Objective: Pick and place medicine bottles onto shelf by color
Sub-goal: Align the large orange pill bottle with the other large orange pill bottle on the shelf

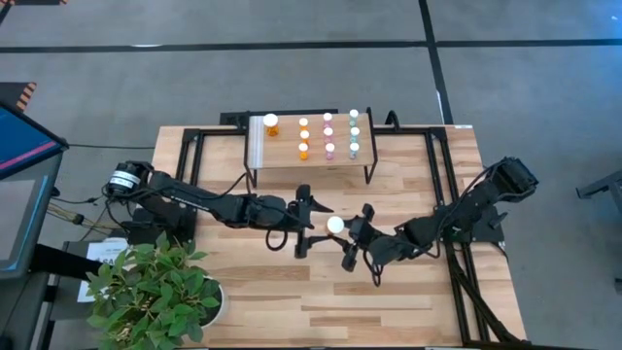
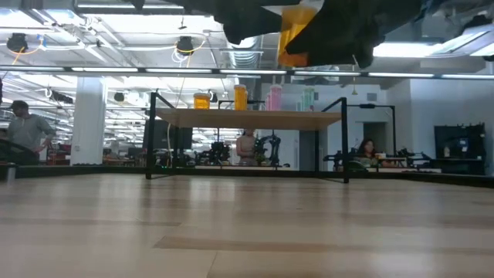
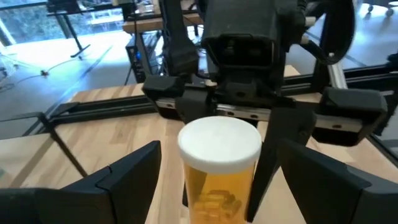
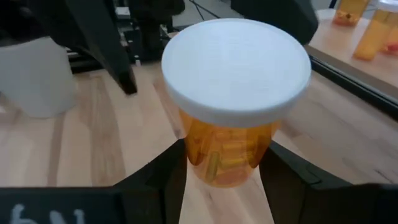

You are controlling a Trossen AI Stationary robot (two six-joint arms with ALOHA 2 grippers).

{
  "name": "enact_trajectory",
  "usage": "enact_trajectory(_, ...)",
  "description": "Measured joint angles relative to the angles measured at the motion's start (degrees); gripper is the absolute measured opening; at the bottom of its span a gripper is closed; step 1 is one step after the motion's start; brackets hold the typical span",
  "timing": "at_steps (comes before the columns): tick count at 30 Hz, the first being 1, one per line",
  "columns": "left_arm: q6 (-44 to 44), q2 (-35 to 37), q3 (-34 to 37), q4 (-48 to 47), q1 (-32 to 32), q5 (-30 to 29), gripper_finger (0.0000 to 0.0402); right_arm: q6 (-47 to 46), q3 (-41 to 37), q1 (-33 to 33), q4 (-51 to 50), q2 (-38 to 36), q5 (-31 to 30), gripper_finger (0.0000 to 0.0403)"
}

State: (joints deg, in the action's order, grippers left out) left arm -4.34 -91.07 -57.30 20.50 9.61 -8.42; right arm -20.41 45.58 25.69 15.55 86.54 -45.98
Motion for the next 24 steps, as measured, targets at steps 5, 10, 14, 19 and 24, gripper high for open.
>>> enact_trajectory(5, 0.1, 0.0, 0.0, 1.0, 0.0, 3.4, 0.0311, 0.7, 0.0, -0.3, 3.7, 0.0, 2.6, 0.0189)
enact_trajectory(10, 0.1, 0.0, 0.0, 1.9, 0.0, 4.8, 0.0311, 1.5, 0.0, -0.3, 4.8, 0.2, 3.2, 0.0192)
enact_trajectory(14, 0.2, 0.0, 0.0, 2.4, 0.0, 5.7, 0.0311, 1.5, 0.0, -0.3, 6.7, 1.6, 3.9, 0.0190)
enact_trajectory(19, 0.5, 0.0, 0.0, 2.1, 0.0, 7.1, 0.0311, 4.4, 0.9, -0.7, 11.7, 4.7, 4.7, 0.0191)
enact_trajectory(24, 0.5, 0.0, 0.0, 0.5, 0.0, 7.0, 0.0311, 4.5, 1.8, -1.2, 11.3, 6.2, 5.3, 0.0192)
